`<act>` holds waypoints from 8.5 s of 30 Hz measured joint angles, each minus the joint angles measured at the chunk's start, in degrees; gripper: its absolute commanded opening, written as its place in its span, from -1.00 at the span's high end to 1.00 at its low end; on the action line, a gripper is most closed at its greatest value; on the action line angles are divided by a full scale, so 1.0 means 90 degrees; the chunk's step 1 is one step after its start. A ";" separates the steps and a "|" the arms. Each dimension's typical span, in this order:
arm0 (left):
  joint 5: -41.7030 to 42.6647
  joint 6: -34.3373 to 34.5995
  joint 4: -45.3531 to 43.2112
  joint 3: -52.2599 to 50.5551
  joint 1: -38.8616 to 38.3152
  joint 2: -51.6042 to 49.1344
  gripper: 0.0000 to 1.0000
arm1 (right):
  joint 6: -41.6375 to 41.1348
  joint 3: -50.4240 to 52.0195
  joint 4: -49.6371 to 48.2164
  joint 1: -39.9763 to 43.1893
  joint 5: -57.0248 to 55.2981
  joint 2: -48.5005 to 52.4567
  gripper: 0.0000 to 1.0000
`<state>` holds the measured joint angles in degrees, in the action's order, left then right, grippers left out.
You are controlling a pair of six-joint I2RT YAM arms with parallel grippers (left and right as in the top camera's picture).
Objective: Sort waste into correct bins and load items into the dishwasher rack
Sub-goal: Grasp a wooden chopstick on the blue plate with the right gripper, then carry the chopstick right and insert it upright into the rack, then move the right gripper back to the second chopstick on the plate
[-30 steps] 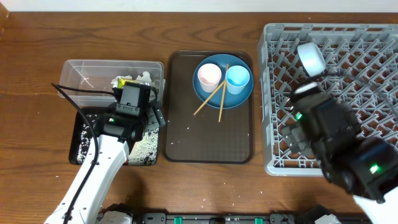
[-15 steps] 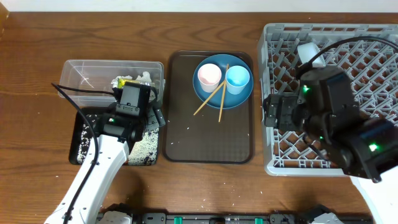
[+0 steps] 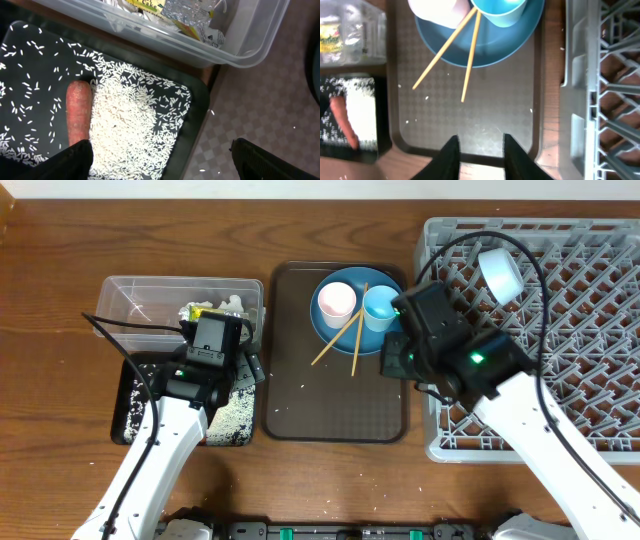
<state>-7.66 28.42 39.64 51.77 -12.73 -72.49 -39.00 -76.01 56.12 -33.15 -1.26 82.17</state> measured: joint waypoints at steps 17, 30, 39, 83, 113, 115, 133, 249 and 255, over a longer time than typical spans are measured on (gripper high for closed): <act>-0.0002 0.0000 0.0000 0.0000 0.0000 0.0000 -0.82 | -0.0981 0.0000 -0.1003 0.0002 0.0085 0.1885 0.41; -0.0002 0.0000 -0.0002 0.0000 0.0000 0.0000 -0.82 | -0.1124 0.0000 -0.1542 -0.0143 0.0471 0.2827 0.40; -0.0002 0.0000 -0.0002 0.0000 0.0000 0.0000 -0.82 | -0.1141 0.0000 -0.1525 -0.0362 0.0546 0.2912 0.51; -0.0002 0.0000 -0.0024 0.0000 0.0000 0.0000 -0.82 | -0.0517 0.0002 -0.0593 -0.0352 0.0549 0.0988 0.98; -0.0002 0.0000 -0.0029 0.0000 0.0000 0.0000 -0.82 | 0.2244 0.0002 0.1600 0.1239 -0.0505 0.0044 0.97; -0.0002 0.0000 -0.0029 0.0000 0.0000 0.0000 -0.82 | 0.2244 0.0002 0.1603 0.1241 -0.0544 0.0104 0.99; -0.0002 0.0000 -0.0029 0.0000 0.0000 0.0000 -0.82 | 0.1936 0.0002 0.1744 0.1241 -0.1003 0.0245 0.98; -0.0245 0.0007 -0.0129 0.0000 0.0000 0.0000 -0.82 | -0.3864 0.0619 -0.3597 -0.0665 0.0831 0.2489 -0.06; -0.0245 0.0007 -0.0134 0.0000 0.0000 0.0000 -0.82 | -0.3932 0.0619 -0.3655 -0.0665 0.0877 0.2579 0.04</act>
<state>-9.87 28.49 38.44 51.77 -12.73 -72.49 -74.39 -70.43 23.22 -39.13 6.63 105.38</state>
